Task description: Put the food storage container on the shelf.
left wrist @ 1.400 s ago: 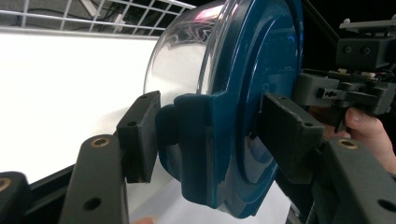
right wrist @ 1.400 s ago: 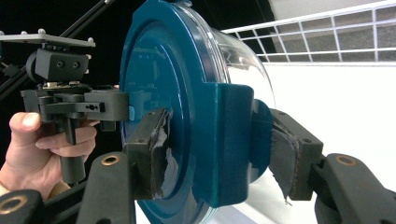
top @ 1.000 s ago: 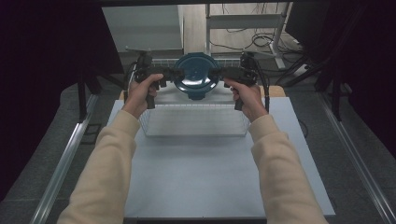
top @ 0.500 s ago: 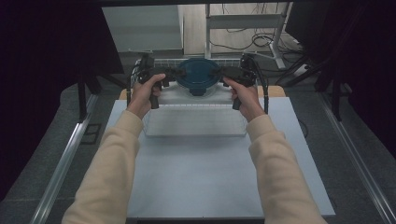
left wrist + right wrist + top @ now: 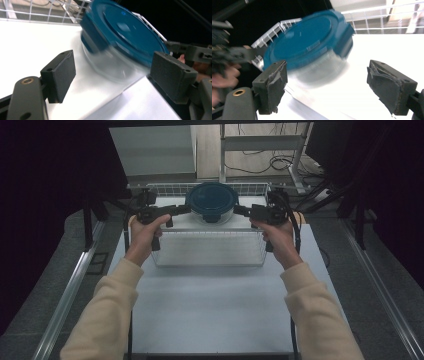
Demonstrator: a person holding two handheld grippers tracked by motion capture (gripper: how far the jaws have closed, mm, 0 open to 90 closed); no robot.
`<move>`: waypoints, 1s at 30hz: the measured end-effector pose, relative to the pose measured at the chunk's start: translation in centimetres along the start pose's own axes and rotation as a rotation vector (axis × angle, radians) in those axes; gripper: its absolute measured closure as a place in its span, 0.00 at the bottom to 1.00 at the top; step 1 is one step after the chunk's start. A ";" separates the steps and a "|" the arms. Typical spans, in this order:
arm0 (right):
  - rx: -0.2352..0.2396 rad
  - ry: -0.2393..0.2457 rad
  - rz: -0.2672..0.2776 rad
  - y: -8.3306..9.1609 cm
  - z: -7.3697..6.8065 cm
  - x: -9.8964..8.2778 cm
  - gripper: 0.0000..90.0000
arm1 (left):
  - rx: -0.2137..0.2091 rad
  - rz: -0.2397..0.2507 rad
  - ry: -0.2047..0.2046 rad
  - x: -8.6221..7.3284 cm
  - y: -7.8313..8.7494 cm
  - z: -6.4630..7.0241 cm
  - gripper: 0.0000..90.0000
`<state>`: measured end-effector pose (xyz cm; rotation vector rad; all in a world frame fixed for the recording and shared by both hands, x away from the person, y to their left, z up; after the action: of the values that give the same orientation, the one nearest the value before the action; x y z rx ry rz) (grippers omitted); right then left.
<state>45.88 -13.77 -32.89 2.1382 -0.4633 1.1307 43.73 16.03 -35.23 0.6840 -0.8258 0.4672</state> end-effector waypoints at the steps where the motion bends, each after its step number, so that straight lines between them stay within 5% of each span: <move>1: -0.022 0.052 -0.002 0.9 -0.1 -0.7 0.18 | -0.006 0.004 -0.017 -0.5 0.5 0.3 0.23; 2: -0.035 0.101 0.008 2.1 -0.1 -1.5 0.19 | -0.005 0.010 -0.046 -1.4 1.3 0.8 0.23; 6: -0.018 0.125 0.023 4.0 -0.1 -3.2 0.19 | -0.017 0.015 -0.094 -3.3 2.8 1.7 0.22; 10: 0.011 0.140 0.036 6.7 0.1 -6.5 0.19 | -0.012 0.002 -0.172 -7.1 4.7 2.8 0.22; 15: 0.034 0.151 0.035 8.5 0.1 -10.3 0.19 | -0.006 -0.012 -0.203 -11.1 6.0 2.9 0.22; 20: 0.025 0.155 -0.030 9.6 0.6 -17.1 0.19 | 0.046 -0.055 -0.198 -17.3 6.4 1.7 0.22; 26: -0.006 0.192 -0.100 9.5 1.0 -20.8 0.19 | 0.102 -0.149 -0.229 -20.8 5.4 0.7 0.21; 30: -0.021 0.183 -0.084 9.8 1.4 -21.3 0.19 | 0.130 -0.134 -0.239 -20.8 5.5 0.4 0.21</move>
<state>29.04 -21.68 -47.20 1.9942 -0.2976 1.2542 27.63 17.20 -49.54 0.9220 -0.9725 0.3235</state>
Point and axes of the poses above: each handheld gripper's, and its own axes: y roughly backward along the jaws, x roughly out of its top, z roughly to its right, the point moved 4 cm from there along -y, roughly forward along the jaws, and after that the axes turned 2 degrees about x, right-handed, at the moved point
